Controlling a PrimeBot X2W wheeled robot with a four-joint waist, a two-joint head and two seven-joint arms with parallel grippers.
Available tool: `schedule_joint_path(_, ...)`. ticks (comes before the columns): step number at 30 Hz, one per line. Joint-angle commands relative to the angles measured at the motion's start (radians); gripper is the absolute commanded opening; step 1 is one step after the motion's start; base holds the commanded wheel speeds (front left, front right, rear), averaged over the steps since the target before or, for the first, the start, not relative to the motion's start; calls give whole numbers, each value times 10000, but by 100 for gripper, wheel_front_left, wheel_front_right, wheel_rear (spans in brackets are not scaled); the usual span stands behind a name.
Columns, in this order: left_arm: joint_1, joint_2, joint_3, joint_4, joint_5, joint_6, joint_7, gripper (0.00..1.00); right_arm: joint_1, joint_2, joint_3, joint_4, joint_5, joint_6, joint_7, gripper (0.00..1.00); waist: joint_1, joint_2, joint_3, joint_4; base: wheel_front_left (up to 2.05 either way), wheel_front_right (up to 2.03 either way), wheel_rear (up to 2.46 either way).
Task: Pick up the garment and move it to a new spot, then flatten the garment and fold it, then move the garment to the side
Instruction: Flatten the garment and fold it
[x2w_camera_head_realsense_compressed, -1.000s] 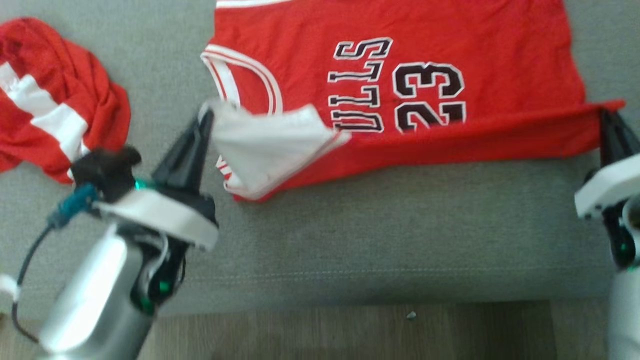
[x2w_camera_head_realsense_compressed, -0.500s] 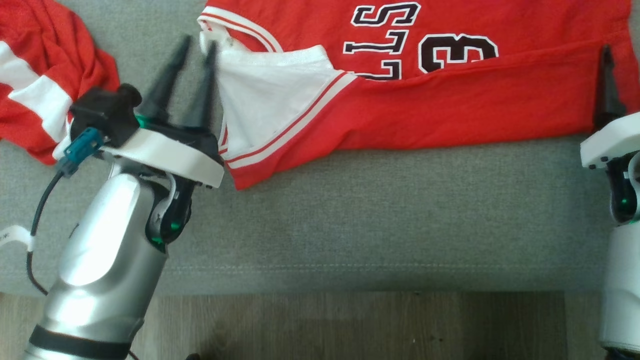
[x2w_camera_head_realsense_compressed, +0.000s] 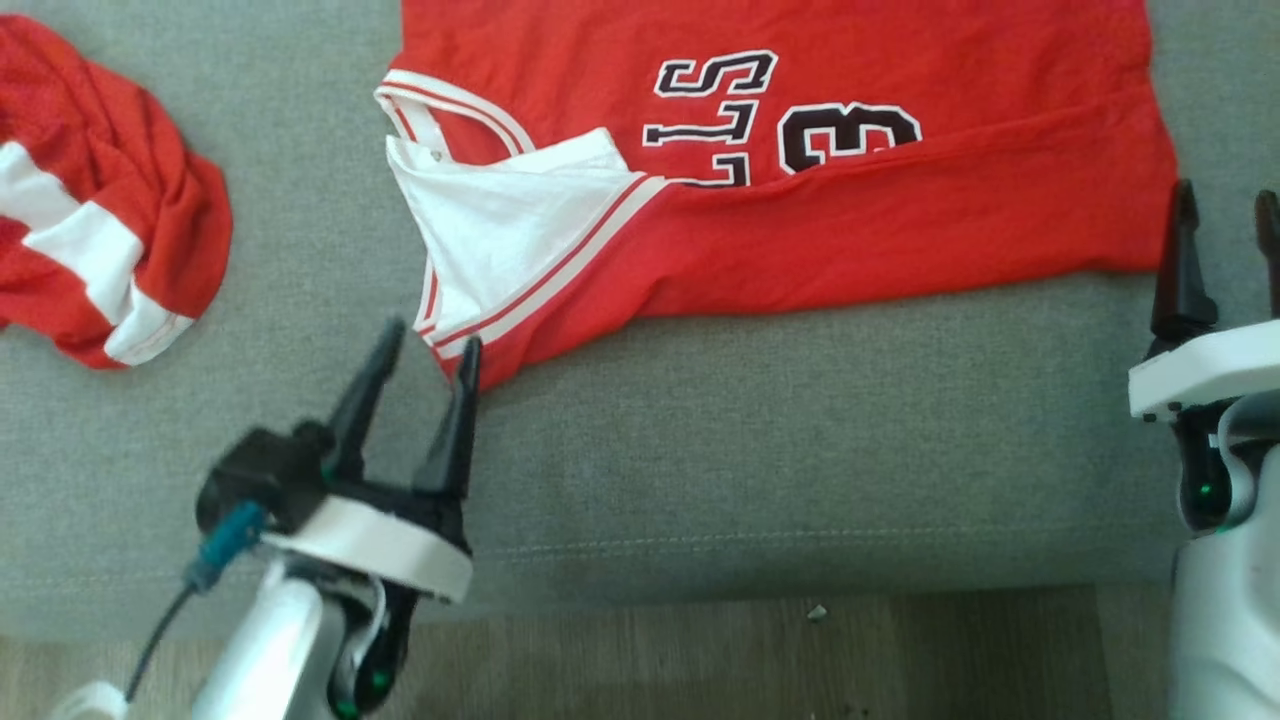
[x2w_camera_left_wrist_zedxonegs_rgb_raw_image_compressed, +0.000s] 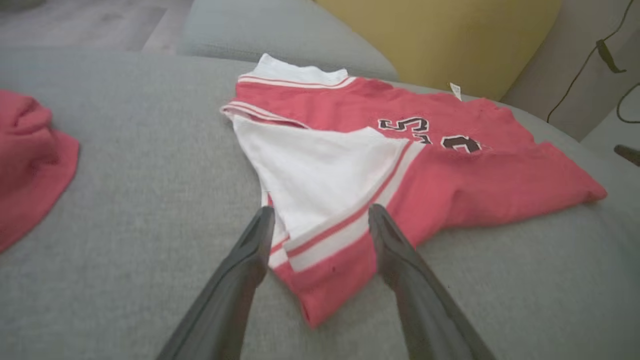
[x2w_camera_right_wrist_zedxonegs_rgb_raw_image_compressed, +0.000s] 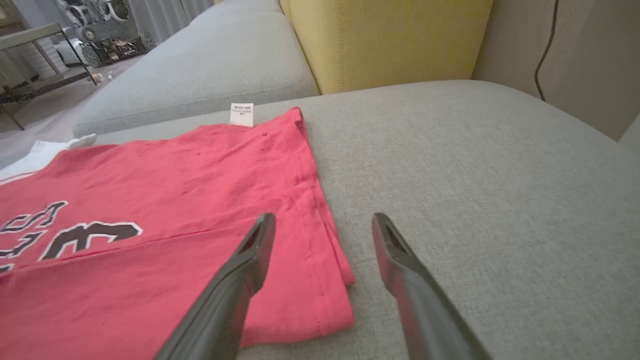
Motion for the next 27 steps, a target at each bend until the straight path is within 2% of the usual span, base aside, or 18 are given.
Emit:
schedule_joint_path(1,-188,112,274,-189,-97,-35,-33,100,11,97,211,-370,78,60,-97,100,0,0,-125,0,0,0,0)
schedule_joint_path(10,-507,-22,26,1795,-522,-344,673,100,93,263,471,-35,162,60,-57,100,0,0,-592,-135,0,0,0)
schedule_joint_path(14,-922,-172,-32,2615,-869,-637,888,100,62,173,616,-66,216,60,99,100,0,0,-632,-174,0,0,0)
schedule_joint_path(15,-1031,-176,-79,2782,-893,-708,893,91,40,107,651,-72,242,60,164,100,0,0,-635,-172,0,0,0)
schedule_joint_path(16,-1129,-182,-104,2937,-912,-752,876,42,10,32,671,-68,269,60,238,100,0,0,-636,-170,0,0,0)
schedule_joint_path(17,-1216,-181,-141,3078,-925,-798,864,0,-23,-35,681,-40,300,60,347,100,0,0,-638,-171,0,0,0)
schedule_joint_path(21,-1375,-90,-161,3398,-1021,-909,759,0,-227,-279,570,442,358,60,1217,100,0,0,-691,-183,0,0,0)
schedule_joint_path(27,-1340,106,-73,3531,-1195,-970,649,0,-1074,-579,307,1899,165,60,2222,100,0,0,-891,-104,0,0,0)
